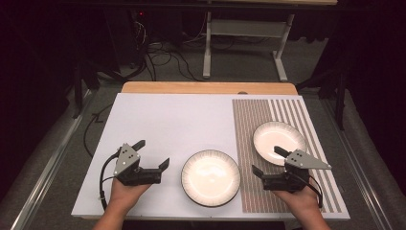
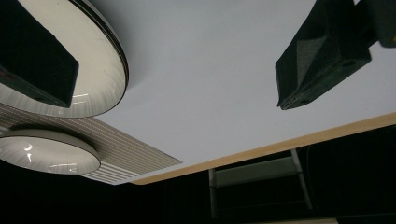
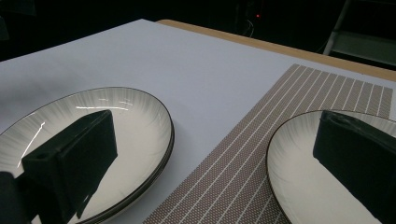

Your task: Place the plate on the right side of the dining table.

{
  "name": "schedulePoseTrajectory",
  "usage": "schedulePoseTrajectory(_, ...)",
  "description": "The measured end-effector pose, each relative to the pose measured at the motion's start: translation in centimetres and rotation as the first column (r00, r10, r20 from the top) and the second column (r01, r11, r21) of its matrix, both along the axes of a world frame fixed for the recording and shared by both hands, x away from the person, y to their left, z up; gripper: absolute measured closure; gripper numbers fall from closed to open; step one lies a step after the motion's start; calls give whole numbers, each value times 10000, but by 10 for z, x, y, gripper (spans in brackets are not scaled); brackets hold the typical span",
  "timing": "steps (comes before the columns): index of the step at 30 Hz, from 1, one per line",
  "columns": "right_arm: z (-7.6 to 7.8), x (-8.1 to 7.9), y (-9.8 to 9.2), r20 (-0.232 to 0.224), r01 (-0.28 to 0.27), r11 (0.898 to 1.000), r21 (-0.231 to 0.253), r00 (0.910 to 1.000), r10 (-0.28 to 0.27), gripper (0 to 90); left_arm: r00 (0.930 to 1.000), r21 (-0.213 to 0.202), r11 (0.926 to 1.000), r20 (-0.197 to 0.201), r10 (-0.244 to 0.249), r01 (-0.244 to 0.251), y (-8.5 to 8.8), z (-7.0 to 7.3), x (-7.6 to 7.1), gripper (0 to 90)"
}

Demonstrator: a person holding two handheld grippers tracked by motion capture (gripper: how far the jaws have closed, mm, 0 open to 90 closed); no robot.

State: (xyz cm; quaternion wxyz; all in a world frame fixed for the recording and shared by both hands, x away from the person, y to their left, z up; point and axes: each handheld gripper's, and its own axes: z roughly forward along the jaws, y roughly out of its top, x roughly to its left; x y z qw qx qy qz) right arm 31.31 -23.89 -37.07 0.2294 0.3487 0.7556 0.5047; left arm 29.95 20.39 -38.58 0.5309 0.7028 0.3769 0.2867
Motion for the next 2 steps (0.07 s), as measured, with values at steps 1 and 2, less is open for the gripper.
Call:
schedulePoseTrajectory(1,0,0,0,0,0,10000,0,10000,0,5,10000,-6,10000,-2,-7,7,0,0,0,1)
schedulePoseTrajectory(2,0,0,0,1,12,10000,2,10000,-12,4,10000,-12,10000,11,3,-3,0,0,0,1)
